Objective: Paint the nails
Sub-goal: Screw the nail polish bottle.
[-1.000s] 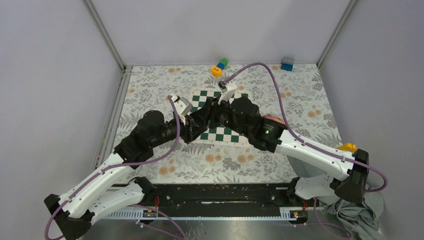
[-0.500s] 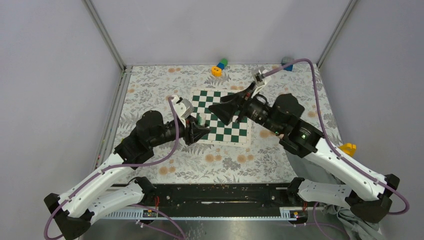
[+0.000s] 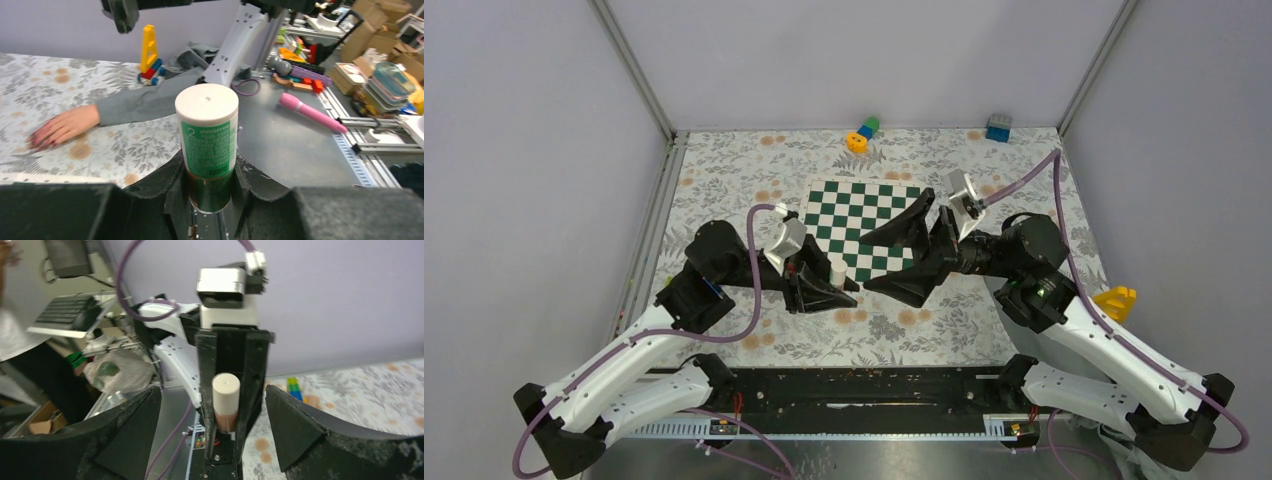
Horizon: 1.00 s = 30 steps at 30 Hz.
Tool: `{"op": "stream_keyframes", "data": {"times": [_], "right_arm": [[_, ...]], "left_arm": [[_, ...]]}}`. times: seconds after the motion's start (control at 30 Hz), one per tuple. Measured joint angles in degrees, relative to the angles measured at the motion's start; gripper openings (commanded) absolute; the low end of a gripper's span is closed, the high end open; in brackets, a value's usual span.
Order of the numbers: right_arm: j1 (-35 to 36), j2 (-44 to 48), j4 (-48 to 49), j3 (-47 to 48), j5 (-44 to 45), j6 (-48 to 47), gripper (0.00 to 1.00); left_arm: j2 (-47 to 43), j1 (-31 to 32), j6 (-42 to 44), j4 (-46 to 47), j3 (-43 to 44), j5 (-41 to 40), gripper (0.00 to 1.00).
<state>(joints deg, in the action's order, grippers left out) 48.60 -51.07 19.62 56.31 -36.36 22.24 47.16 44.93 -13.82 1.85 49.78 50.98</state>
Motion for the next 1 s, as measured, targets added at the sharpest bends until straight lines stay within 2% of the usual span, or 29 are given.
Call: {"op": "stream_keyframes", "data": {"times": [0.27,0.5,0.87,1.0], "right_arm": [[0.0,-5.0,14.3,-0.2,-10.1,7.4,0.78],[0.0,-11.3,23.2,-0.7,-13.2,14.6,0.74],[2.7,-11.8,22.5,-0.7,-14.3,14.5,0.67],[3.4,-12.0,21.3,-0.7,-14.3,13.6,0.57]], "left_arm": [[0.7,0.9,-2.8,3.3,0.0,6.9,0.0],[1.7,1.4,-4.9,5.9,0.0,8.9,0.0],[1.7,1.5,-6.2,8.3,-0.4,9.5,0.0],[1.7,1.5,-6.4,8.4,-0.4,9.5,0.0]]}}
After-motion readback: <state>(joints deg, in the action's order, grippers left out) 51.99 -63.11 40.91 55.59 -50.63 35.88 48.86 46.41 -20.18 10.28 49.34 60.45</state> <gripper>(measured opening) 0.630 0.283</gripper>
